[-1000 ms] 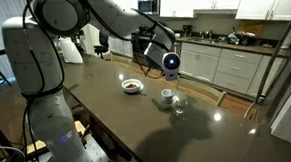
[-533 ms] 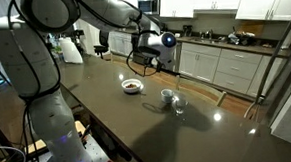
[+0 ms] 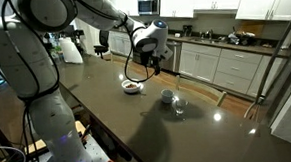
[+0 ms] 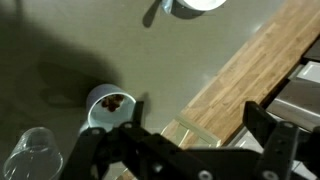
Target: Pour the contents of the glass cup into the white bowl
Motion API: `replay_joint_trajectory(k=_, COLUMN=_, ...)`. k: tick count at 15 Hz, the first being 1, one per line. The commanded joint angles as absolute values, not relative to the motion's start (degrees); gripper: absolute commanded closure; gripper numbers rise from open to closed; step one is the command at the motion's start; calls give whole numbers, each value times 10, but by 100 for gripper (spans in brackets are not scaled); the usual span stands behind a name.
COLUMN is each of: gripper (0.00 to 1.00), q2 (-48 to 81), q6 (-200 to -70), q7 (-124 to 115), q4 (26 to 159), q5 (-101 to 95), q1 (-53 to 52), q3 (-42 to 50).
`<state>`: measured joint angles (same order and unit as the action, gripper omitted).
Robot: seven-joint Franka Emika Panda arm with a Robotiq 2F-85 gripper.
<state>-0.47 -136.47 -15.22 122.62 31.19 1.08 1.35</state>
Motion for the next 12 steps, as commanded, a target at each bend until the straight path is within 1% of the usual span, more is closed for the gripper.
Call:
replay_joint_trajectory(k=1, gripper=0, q2=-34, q6=-1355, q7=-227, q4=1243, q5=150, q1=9, q3=7)
replay_joint_trajectory(k=5, gripper=0, q2=-51, q6=-1318, q7=-275, q4=1230, q5=33, q1=10, q3=-3)
replay_joint_trajectory(k=8, gripper=0, q2=-59, q6=-1283, q7=-241, q4=1211, q5=45, q1=9, q3=-4)
replay_joint_trajectory(k=9, gripper=0, q2=-48, q6=-1309, q7=-253, q4=1221, q5=43, q1=11, q3=-5)
replay_joint_trajectory(k=12, gripper=0, q2=-57, q6=-1296, q7=-252, q4=1216, q5=44, q1=11, q3=-7)
